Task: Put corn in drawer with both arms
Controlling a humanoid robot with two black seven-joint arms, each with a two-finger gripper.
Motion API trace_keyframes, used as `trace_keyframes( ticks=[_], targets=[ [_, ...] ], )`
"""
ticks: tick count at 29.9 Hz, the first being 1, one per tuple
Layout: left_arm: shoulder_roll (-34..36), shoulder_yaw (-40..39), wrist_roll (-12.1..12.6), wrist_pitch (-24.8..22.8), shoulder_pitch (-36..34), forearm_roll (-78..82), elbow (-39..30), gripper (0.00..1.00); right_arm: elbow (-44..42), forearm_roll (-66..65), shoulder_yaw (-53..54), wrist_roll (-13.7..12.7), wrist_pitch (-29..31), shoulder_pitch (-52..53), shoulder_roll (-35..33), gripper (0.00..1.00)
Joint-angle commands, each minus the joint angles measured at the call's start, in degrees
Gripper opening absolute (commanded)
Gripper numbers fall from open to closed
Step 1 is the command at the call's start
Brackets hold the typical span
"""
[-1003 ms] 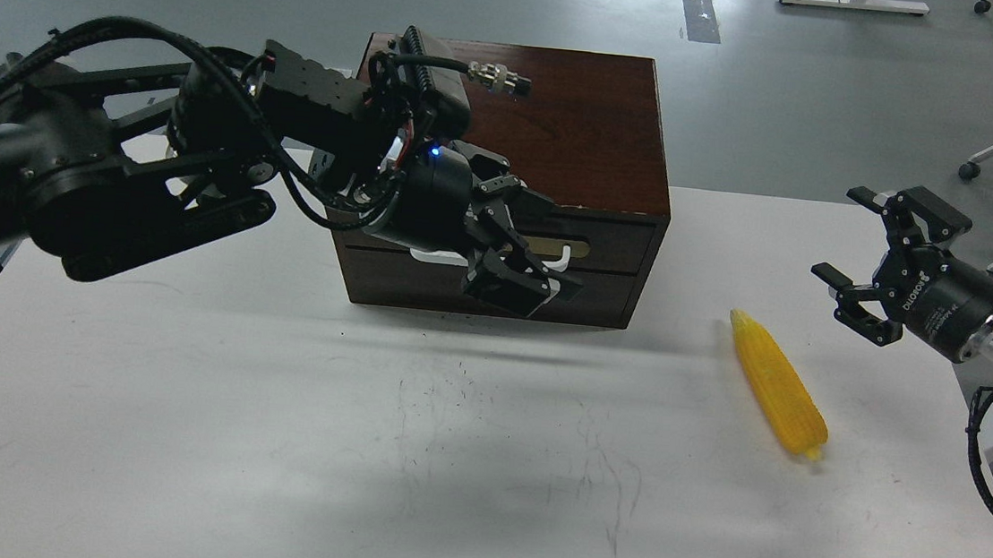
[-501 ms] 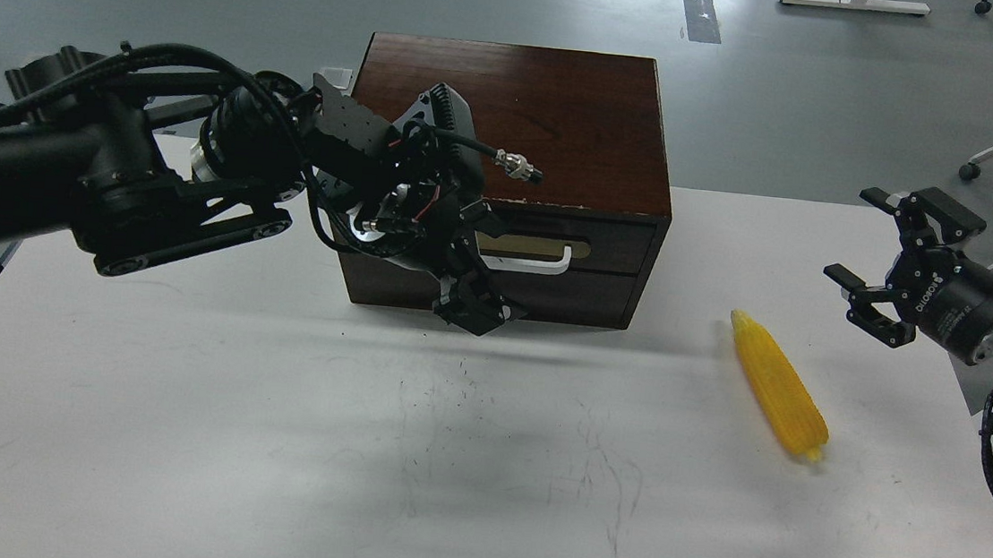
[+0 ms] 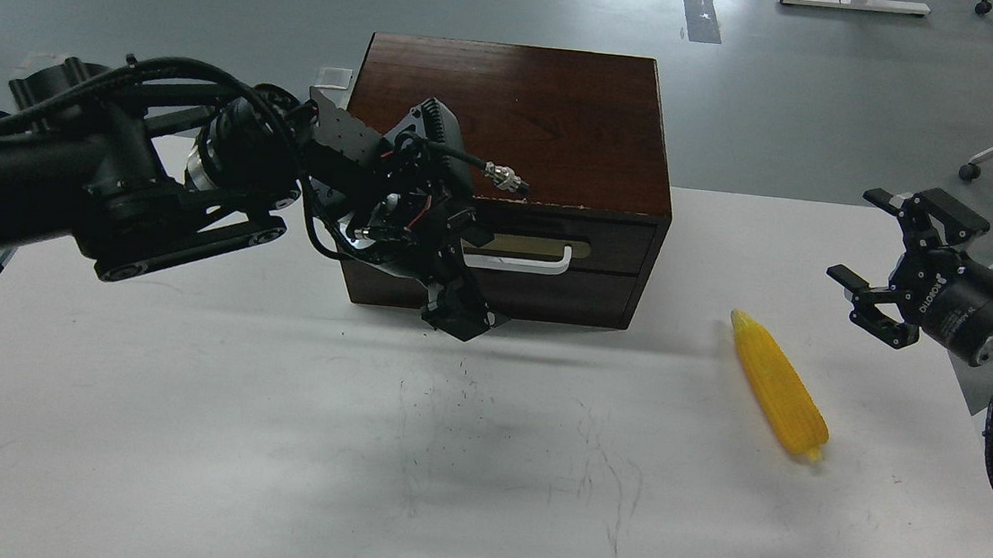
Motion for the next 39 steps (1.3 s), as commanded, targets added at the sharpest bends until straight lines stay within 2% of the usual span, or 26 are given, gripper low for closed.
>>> trace_keyframes(
  ticks=[1, 29, 39],
  targets=[
    [-0.1, 0.4, 0.0, 0.0, 0.0, 0.0, 0.6, 0.99, 0.0, 0.0, 0.0, 0.0, 0.0, 0.0, -0.1, 0.99],
    [-0.7, 2.4, 0.0, 0.0, 0.3, -0.3, 1.3, 0.99, 0.0, 0.0, 0.1, 0.0, 0.0, -0.1, -0.6, 0.99],
    [-0.5, 2.9, 0.0, 0.0, 0.3, -1.0, -3.8, 0.99, -0.1, 0.1, 0.1, 0.0, 0.0, -0.1, -0.7, 0.99]
  ],
)
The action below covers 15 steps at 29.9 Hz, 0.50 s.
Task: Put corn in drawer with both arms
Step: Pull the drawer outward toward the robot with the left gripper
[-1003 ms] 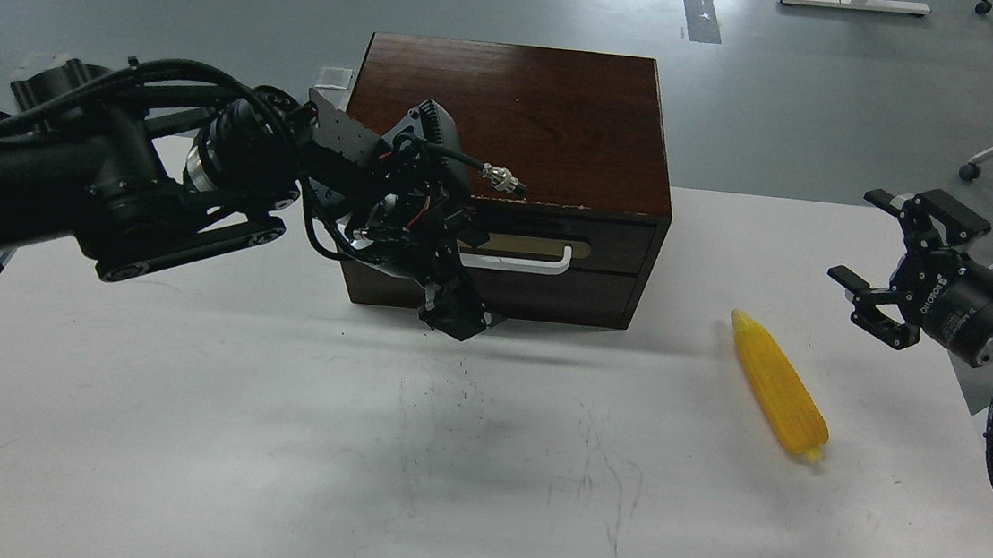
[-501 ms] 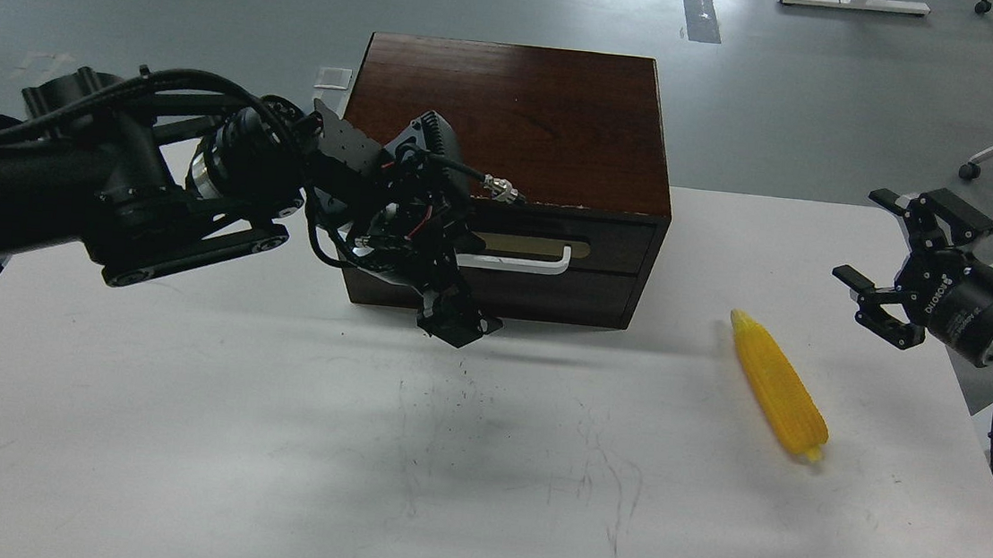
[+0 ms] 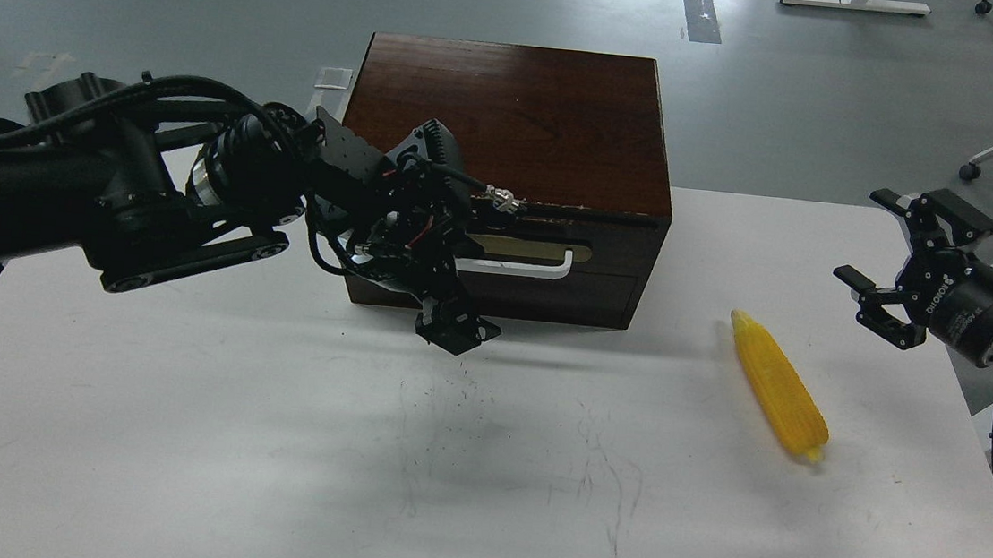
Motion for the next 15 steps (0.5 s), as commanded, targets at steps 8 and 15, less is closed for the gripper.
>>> trace_keyframes(
  ticks=[8, 15],
  targets=[
    [2.2, 1.3, 0.0, 0.0, -0.2, -0.2, -7.8, 0.99, 0.1, 0.1, 0.0, 0.0, 0.0, 0.0, 0.0, 0.99],
    [5.0, 1.7, 0.0, 0.0, -0.2, -0.2, -12.9, 0.99, 0.0, 0.0, 0.0, 0.0, 0.0, 0.0, 0.0, 0.99]
  ],
)
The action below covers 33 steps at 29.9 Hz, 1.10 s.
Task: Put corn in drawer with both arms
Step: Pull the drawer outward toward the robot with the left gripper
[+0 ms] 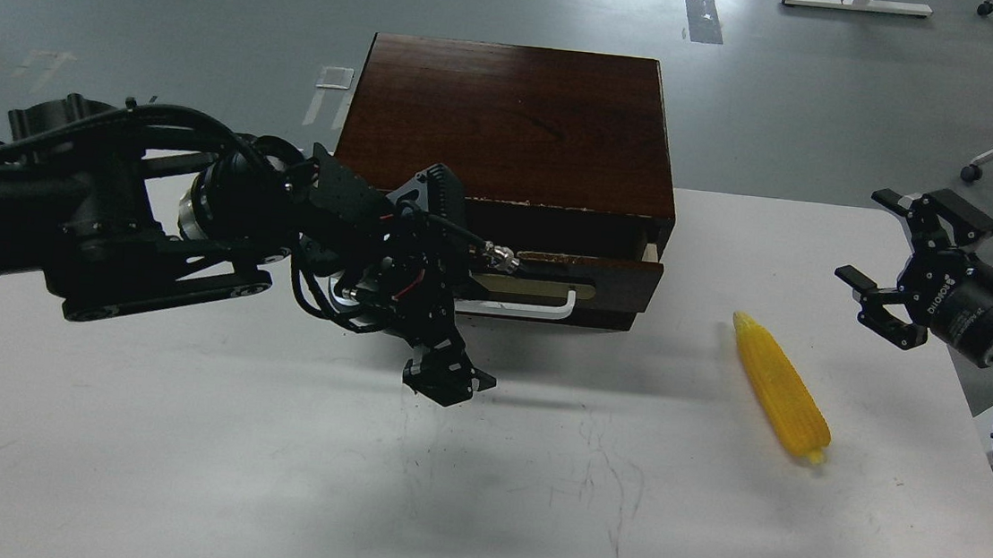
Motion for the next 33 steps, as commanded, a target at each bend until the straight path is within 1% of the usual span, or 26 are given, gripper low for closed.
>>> trace_keyframes(
  ticks=[1, 6, 15, 19, 33],
  targets=[
    [1.0, 0.0, -0.1, 0.0, 0.0, 0.1, -2.2, 0.99, 0.0, 0.0, 0.0, 0.0, 0.0, 0.0, 0.0, 0.99],
    [1.8, 0.0, -0.1, 0.0, 0.0, 0.1, -4.4, 0.99, 0.0, 0.1, 0.0, 0.0, 0.0, 0.0, 0.0, 0.99],
    [1.8, 0.7, -0.1, 0.0, -0.4, 0.9, -4.2, 0.99, 0.0, 0.0, 0.0, 0.0, 0.0, 0.1, -0.1, 0.99],
    [1.7, 0.8, -0.1, 0.0, -0.9, 6.0, -4.2, 0.99, 0.1, 0.0, 0.0, 0.0, 0.0, 0.1, 0.0, 0.99],
    [1.1, 0.7, -0.1, 0.0, -3.0, 10.9, -4.4, 0.99, 0.2, 0.1, 0.0, 0.0, 0.0, 0.0, -0.1, 0.99]
  ],
)
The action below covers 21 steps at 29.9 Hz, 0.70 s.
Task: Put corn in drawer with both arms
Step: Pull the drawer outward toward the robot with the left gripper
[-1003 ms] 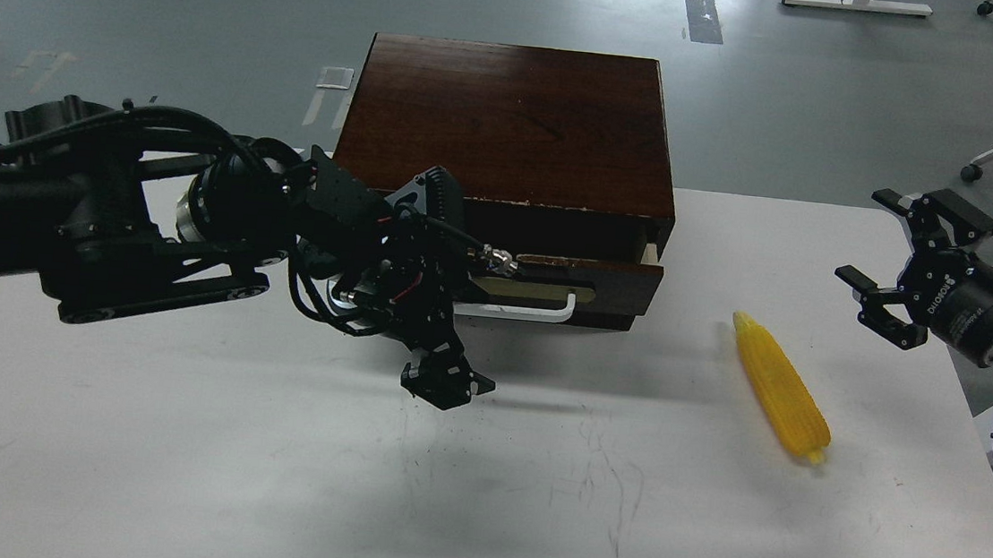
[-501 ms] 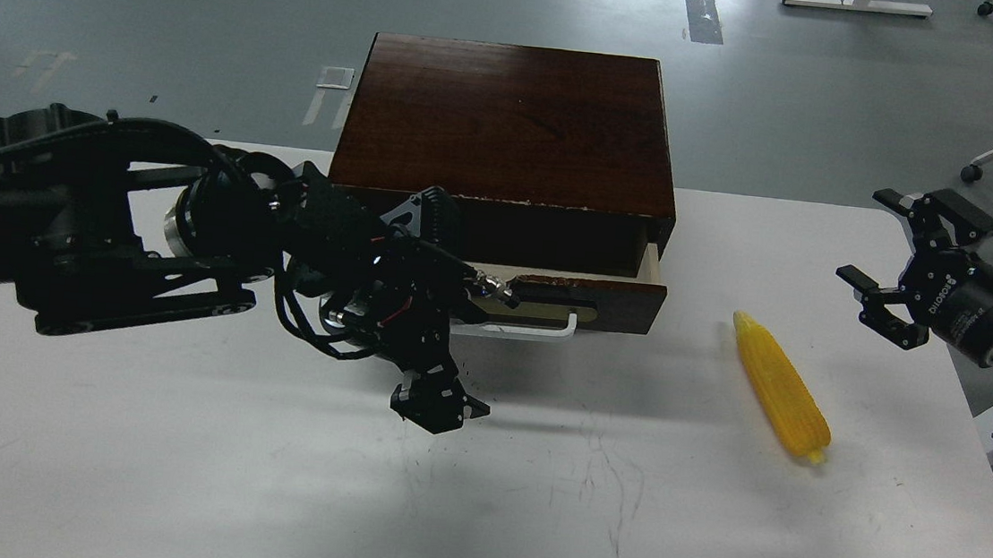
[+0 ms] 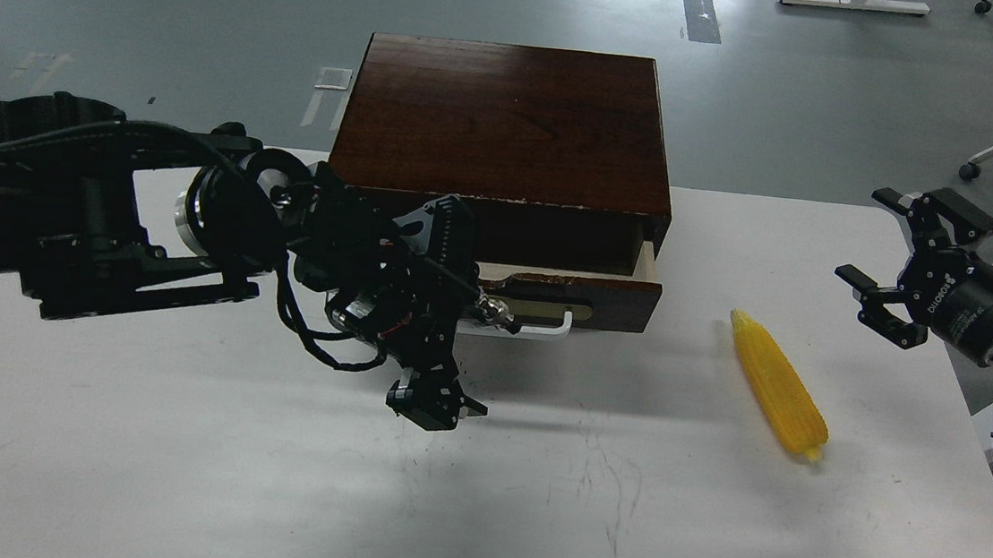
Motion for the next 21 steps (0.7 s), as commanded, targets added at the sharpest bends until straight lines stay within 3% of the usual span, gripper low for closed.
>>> trace_keyframes(
  ticks=[1, 9, 14, 21],
  targets=[
    [-0.2, -0.2, 0.0, -0.1, -0.5, 0.3, -0.2, 0.99, 0.0, 0.0, 0.0, 0.0, 0.0, 0.0, 0.0, 0.99],
    [2.5, -1.8, 0.0, -0.1, -3.0, -3.6, -6.7, 0.99, 0.1, 0.0, 0.0, 0.0, 0.0, 0.0, -0.8, 0.99],
    [6.5, -9.6, 0.0, -0.1, -2.6, -16.5, -7.8, 0.99, -0.1, 0.0, 0.1, 0.0, 0.0, -0.1, -1.5, 0.99],
    [15.2, -16.4, 0.0, 1.5, 7.6, -45.6, -4.1, 0.99, -0.1, 0.0, 0.0, 0.0, 0.0, -0.1, -1.5, 0.99]
  ],
)
